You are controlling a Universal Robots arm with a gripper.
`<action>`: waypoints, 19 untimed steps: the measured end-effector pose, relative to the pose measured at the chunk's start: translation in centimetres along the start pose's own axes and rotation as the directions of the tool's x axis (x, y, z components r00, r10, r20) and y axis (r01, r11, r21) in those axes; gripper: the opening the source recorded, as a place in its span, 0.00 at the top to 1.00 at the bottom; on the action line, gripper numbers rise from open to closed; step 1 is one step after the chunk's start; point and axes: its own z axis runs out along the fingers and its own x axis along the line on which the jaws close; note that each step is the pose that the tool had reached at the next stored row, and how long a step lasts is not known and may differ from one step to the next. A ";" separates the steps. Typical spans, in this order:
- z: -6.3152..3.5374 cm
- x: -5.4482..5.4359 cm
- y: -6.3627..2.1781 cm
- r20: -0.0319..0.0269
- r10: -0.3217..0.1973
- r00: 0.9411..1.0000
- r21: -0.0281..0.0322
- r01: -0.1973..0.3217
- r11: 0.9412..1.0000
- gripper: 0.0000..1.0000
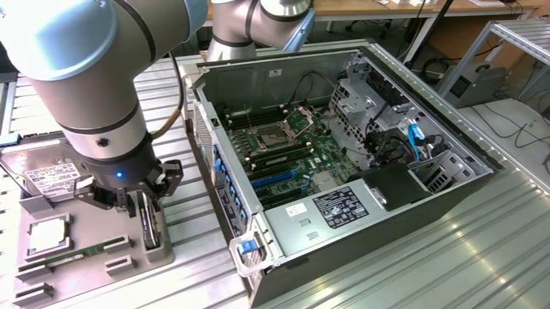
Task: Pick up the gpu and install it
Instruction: 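Pick up the gpu and move the gpu toward the slot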
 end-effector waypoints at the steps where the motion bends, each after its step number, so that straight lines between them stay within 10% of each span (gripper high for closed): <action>1: 0.00 0.0 0.00 0.000 0.000 1.000 0.000 0.000 1.000 0.58; 19: -0.01 0.0 0.01 0.000 0.000 1.000 0.000 0.000 1.000 0.66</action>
